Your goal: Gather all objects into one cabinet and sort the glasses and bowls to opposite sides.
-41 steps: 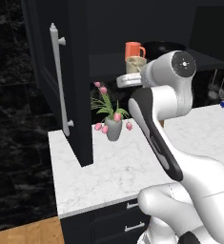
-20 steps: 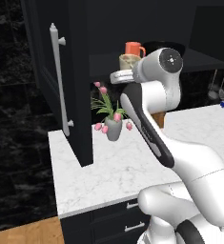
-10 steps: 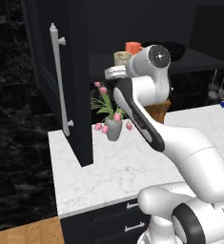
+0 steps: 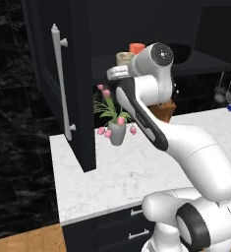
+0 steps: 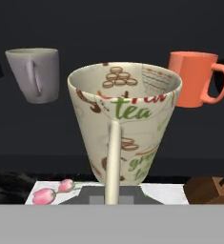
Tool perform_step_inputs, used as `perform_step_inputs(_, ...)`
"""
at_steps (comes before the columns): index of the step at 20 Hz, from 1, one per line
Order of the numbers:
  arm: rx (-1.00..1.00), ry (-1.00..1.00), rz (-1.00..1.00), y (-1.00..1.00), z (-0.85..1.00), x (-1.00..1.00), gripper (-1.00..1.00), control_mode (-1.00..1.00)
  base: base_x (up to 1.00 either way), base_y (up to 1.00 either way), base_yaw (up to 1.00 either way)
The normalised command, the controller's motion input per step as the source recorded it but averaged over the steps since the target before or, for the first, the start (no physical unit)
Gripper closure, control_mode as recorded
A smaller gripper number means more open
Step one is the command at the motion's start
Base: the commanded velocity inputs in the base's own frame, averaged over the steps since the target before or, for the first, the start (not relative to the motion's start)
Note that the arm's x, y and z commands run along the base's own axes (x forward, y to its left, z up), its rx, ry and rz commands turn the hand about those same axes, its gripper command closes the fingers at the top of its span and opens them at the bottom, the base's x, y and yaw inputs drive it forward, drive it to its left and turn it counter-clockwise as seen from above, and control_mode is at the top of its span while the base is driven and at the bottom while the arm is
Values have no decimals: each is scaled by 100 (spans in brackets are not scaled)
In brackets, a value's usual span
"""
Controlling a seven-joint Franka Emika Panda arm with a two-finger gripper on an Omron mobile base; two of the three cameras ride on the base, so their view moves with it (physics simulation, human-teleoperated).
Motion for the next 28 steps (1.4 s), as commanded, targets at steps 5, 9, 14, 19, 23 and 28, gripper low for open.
perform_step_inputs(5, 0, 0, 0, 1, 0, 19, 100, -100, 0, 0, 0)
perform_step_inputs(9, 0, 0, 0, 7, 0, 23, 100, -100, 0, 0, 0)
perform_step_inputs(14, 0, 0, 0, 16, 0, 29, 100, -100, 0, 0, 0)
perform_step_inputs(19, 0, 0, 0, 17, 0, 26, 100, -100, 0, 0, 0)
perform_step_inputs(23, 0, 0, 0, 12, 0, 31, 100, -100, 0, 0, 0)
perform_step_inputs(28, 0, 0, 0, 2, -3, 47, 100, -100, 0, 0, 0)
